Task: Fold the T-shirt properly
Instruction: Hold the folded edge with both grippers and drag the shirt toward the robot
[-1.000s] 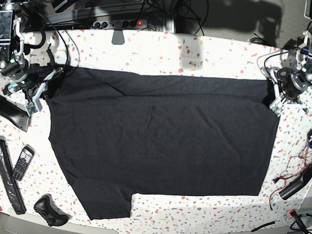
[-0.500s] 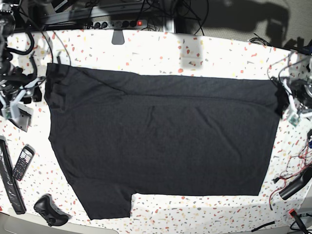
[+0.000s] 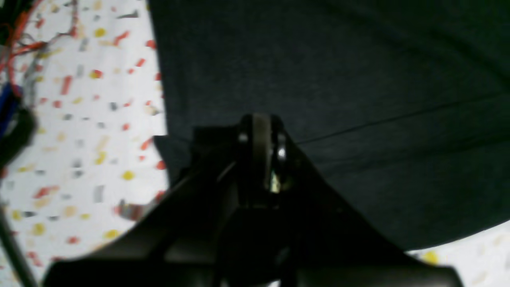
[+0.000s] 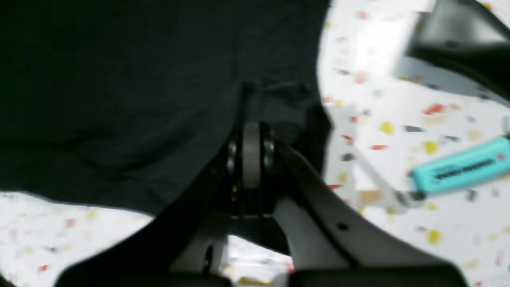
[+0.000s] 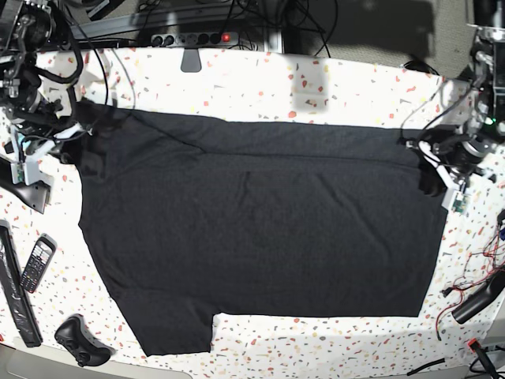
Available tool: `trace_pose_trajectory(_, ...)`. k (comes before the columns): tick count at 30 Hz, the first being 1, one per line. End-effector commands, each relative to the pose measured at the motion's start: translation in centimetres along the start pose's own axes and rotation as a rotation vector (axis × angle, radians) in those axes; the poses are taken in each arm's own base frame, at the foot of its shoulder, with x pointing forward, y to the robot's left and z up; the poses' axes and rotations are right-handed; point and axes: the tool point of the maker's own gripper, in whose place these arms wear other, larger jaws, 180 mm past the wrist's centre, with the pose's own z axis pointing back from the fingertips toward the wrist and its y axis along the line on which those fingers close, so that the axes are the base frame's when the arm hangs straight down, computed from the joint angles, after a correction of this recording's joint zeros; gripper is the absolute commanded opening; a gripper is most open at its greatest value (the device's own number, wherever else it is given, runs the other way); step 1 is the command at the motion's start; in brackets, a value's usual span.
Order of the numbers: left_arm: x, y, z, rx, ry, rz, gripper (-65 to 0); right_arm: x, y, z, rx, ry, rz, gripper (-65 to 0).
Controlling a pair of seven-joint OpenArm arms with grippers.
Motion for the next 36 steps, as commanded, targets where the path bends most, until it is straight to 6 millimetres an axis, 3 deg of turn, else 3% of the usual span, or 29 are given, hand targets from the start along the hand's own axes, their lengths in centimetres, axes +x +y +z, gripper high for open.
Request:
trace_pose_trajectory(1, 1.2, 0.7, 0.1, 0.013, -0.04, -0.005, -65.0, 1.1, -0.6, 0.2, -0.01, -0.034, 0.022, -65.0)
trace_pose_trajectory(6, -1.5, 0.7, -1.1, 0.012, -0.015, 0.064, -65.0, -0.9, -2.0, -0.9, -0.043, -0.004, 0.001, -65.0)
trace_pose_trajectory(16, -7.2, -0.5, -0.5, -0.014, 0.131, 0.107, -65.0, -6.8, 0.1, -3.0, 0.0, 0.131, 0.013, -65.0)
trace_pose_trajectory(20, -9.4, -1.4, 0.7, -0.029, 0.175, 0.105, -65.0, -9.0, 1.0, -1.8, 0.05, 0.134, 0.035, -65.0)
trace_pose_trajectory(24, -10.1, -2.5, 2.1, -0.046, 0.187, 0.083, -65.0, -11.0, 0.7, -0.3, 0.053, 0.173, 0.037, -65.0)
trace_pose_trajectory(31, -10.9, -4.1, 4.6, -0.073, 0.22, 0.043, -65.0, -12.1, 0.2, 3.1, 0.021, 0.207, 0.077, -65.0)
trace_pose_trajectory(36, -11.8, -4.2, 6.1, -0.075, 0.25, -0.017, -65.0, -11.8, -0.9, 5.2, -0.022, 0.208, 0.106, -65.0)
